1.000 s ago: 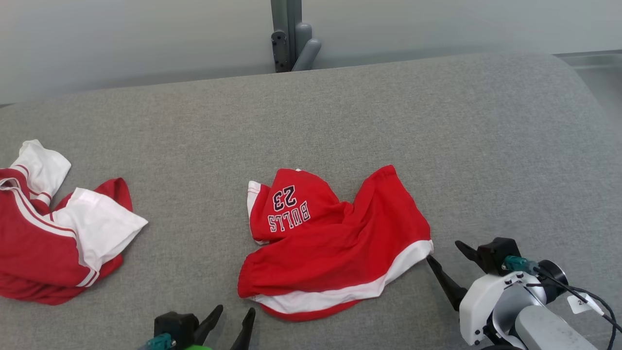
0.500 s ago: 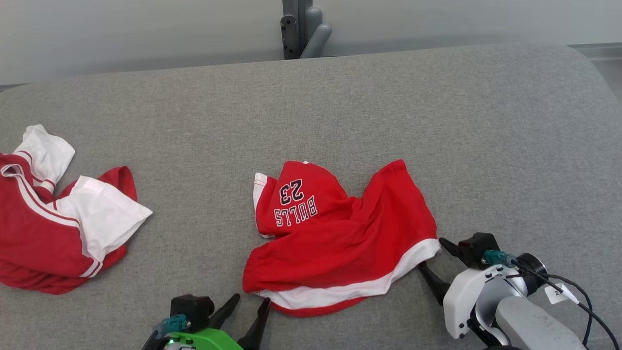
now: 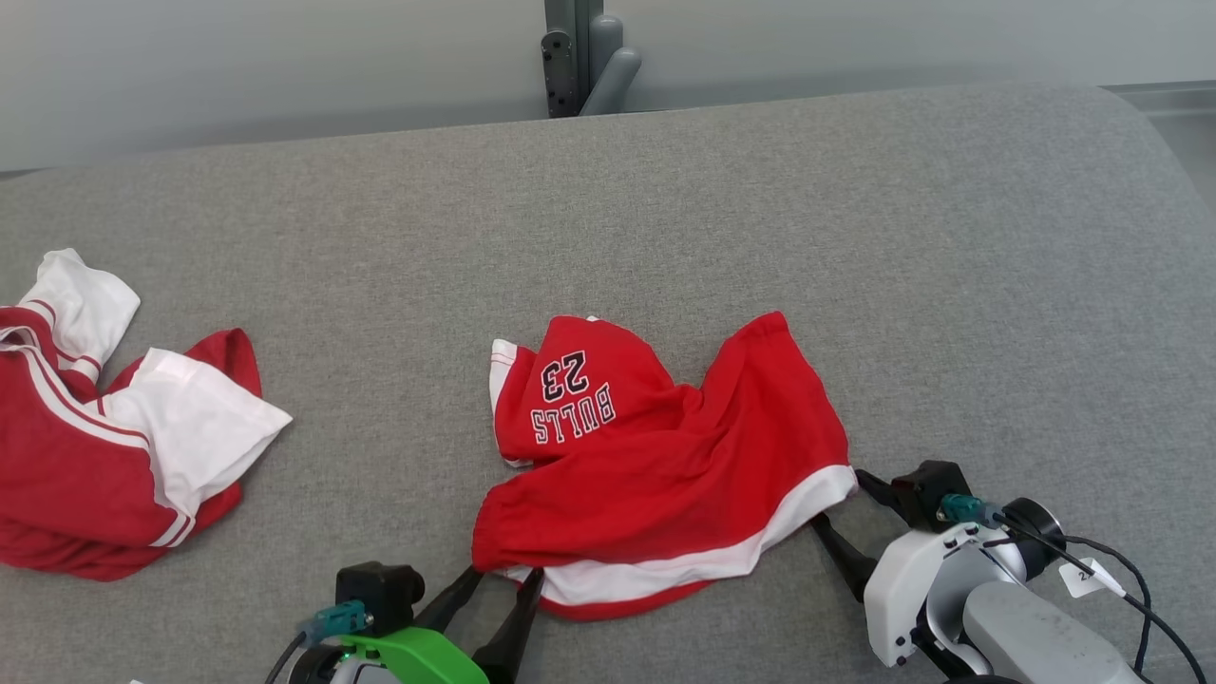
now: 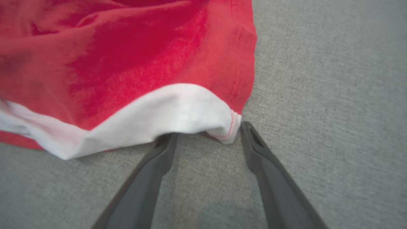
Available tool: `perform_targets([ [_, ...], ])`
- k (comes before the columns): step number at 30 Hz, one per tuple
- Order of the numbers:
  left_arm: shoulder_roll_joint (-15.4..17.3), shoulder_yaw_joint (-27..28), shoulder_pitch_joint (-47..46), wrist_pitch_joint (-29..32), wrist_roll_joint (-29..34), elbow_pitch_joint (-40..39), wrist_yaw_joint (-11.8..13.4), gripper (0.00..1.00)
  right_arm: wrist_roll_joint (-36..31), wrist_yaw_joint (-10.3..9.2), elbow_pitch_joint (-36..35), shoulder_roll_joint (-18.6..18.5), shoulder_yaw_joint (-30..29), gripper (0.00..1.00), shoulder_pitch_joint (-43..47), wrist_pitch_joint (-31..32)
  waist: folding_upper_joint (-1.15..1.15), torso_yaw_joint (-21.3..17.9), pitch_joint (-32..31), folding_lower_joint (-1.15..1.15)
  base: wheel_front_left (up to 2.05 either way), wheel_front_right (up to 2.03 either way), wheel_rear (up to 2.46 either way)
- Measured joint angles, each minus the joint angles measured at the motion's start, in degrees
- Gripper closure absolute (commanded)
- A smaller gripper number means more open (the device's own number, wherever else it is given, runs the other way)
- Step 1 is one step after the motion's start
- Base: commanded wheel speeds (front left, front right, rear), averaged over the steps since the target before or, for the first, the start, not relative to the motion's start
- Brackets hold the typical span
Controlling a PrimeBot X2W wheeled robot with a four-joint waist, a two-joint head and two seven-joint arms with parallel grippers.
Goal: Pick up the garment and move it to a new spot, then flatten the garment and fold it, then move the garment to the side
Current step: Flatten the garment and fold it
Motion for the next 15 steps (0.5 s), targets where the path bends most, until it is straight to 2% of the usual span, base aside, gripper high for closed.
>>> perform_targets([
  [15, 1.47, -6.95, -5.37, -3.78, -5.69, 7.78, 0.00, 0.00, 2.57, 0.00, 2.13, -0.07, 4.03, 0.00, -2.19, -1.46, 0.00, -0.83, -0.51, 0.00, 0.00, 0.00, 0.00],
])
